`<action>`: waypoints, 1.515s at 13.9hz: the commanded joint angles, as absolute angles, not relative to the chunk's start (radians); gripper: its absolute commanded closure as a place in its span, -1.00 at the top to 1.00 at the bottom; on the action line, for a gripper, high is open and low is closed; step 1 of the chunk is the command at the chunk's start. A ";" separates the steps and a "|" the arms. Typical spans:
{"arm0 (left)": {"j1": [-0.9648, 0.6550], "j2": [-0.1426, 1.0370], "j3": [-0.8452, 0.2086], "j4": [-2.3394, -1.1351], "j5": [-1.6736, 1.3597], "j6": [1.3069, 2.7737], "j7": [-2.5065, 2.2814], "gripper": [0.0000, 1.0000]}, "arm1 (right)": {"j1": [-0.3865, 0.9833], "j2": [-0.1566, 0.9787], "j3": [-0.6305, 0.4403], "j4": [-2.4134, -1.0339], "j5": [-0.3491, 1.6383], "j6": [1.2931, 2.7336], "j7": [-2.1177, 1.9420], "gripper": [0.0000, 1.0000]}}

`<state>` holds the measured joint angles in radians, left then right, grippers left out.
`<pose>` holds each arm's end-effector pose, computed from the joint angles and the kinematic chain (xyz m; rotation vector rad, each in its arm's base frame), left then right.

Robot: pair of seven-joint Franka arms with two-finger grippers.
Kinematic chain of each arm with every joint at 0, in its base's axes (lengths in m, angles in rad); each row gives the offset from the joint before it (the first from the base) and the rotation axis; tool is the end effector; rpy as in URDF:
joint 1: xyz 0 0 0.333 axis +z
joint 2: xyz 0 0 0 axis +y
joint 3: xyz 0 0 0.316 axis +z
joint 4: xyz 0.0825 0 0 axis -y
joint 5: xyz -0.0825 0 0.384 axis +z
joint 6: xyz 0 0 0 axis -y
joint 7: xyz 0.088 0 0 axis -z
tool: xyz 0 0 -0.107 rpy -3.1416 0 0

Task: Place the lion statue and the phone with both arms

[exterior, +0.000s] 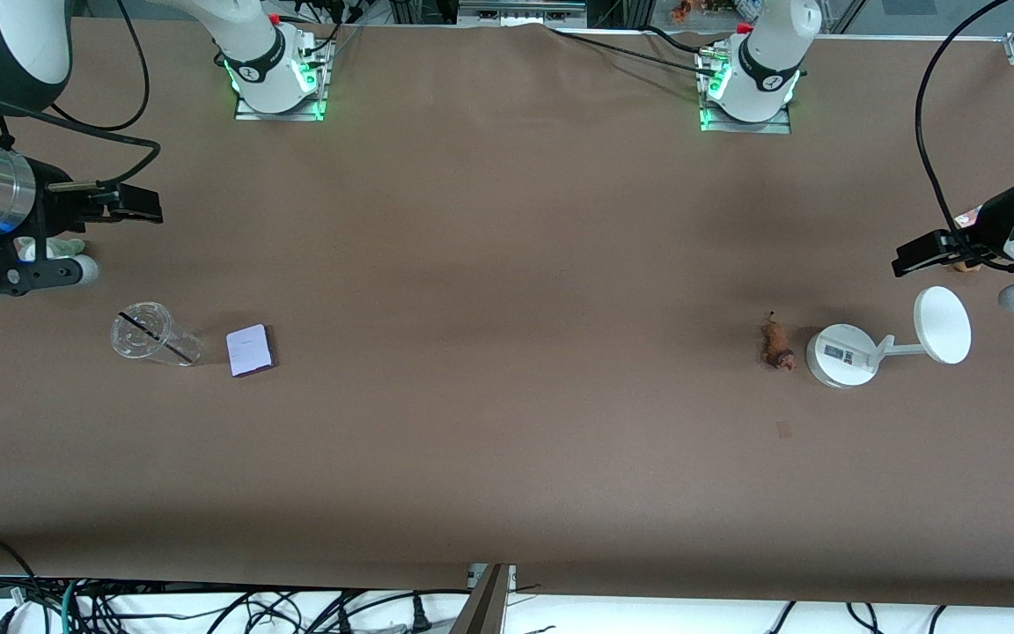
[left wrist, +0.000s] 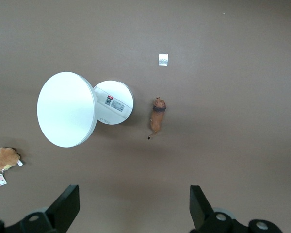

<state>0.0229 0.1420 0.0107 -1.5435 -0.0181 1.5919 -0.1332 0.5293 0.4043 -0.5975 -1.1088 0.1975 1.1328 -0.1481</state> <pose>0.5947 0.0177 0.5574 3.1152 0.2623 -0.1475 0.6066 0.0680 0.5930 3.0919 0.2135 -0.5003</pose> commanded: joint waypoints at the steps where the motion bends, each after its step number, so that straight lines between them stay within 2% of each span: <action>1: 0.025 0.155 0.012 -1.516 -0.031 1.580 -0.115 1.00 | 0.332 0.344 -0.362 -1.108 0.137 1.123 -0.111 0.99; 2: 0.026 0.155 0.012 -1.516 -0.032 1.580 -0.115 1.00 | 0.258 0.315 -0.242 -1.129 0.082 1.130 -0.088 0.99; 4: 0.026 0.155 0.012 -1.516 -0.041 1.580 -0.115 1.00 | 0.160 0.247 -0.088 -1.225 0.019 1.190 -0.060 0.99; 8: 0.026 0.155 0.012 -1.516 -0.041 1.580 -0.115 1.00 | 0.123 0.050 -0.061 -1.535 0.015 1.372 -0.061 0.99; 12: 0.026 0.155 0.012 -1.514 -0.040 1.582 -0.115 1.00 | 0.075 -0.081 -0.037 -1.724 0.014 1.497 -0.072 0.99; 15: 0.026 0.155 0.012 -1.516 -0.041 1.580 -0.115 1.00 | 0.068 -0.092 -0.037 -1.726 0.012 1.493 -0.074 0.99; 21: 0.028 0.155 0.012 -1.516 -0.040 1.580 -0.114 1.00 | 0.083 -0.026 -0.037 -1.658 -0.009 1.444 -0.074 0.99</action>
